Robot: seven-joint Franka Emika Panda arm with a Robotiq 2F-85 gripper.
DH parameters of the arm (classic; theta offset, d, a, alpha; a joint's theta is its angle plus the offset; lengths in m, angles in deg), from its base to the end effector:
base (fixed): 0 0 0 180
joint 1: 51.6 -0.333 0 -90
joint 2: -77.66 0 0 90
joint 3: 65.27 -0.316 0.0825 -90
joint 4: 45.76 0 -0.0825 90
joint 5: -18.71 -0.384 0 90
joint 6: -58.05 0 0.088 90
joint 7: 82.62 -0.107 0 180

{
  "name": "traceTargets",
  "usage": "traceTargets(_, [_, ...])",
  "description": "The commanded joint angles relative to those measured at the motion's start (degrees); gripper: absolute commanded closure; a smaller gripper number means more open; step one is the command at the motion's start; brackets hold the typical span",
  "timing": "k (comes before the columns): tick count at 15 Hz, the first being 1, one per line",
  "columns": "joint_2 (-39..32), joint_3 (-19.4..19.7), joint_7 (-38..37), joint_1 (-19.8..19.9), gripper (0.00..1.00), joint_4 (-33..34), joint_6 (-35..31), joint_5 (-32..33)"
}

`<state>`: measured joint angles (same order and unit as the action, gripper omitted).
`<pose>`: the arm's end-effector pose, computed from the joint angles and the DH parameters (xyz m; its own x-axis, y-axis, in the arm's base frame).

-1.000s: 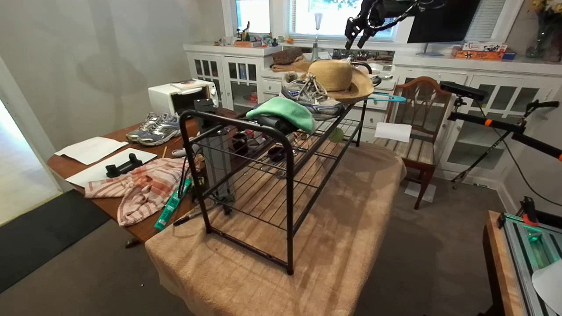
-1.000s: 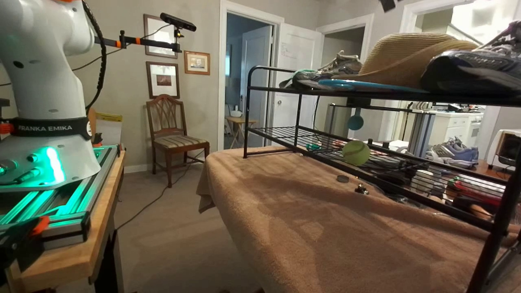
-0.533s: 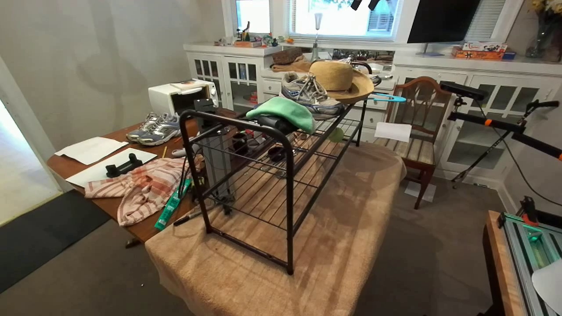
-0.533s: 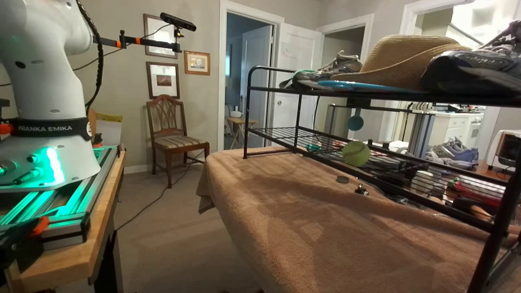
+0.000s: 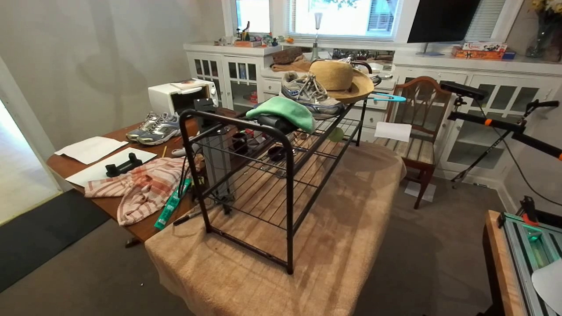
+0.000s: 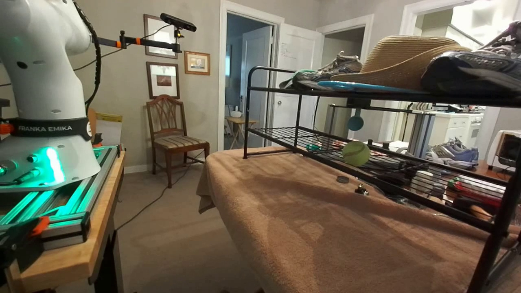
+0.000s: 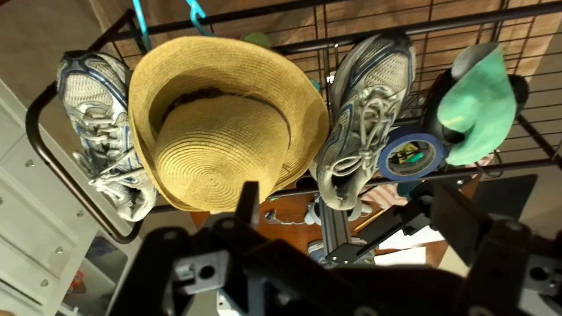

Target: Pick up the hat and put it on top of the stand

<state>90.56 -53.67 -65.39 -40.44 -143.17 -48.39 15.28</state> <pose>0.4642 -0.2053 0.7096 0.9191 -0.0960 0.3821 -0.1077 -0.9941 0.0093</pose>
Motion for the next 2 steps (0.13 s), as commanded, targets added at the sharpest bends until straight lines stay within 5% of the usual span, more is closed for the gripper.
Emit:
traceTargets(1, [0.34, 0.85, 0.24, -0.94, 0.00, 0.29, 0.96, -0.09])
traceTargets(2, [0.57, 0.90, 0.55, -0.97, 0.00, 0.29, 1.19, -0.22])
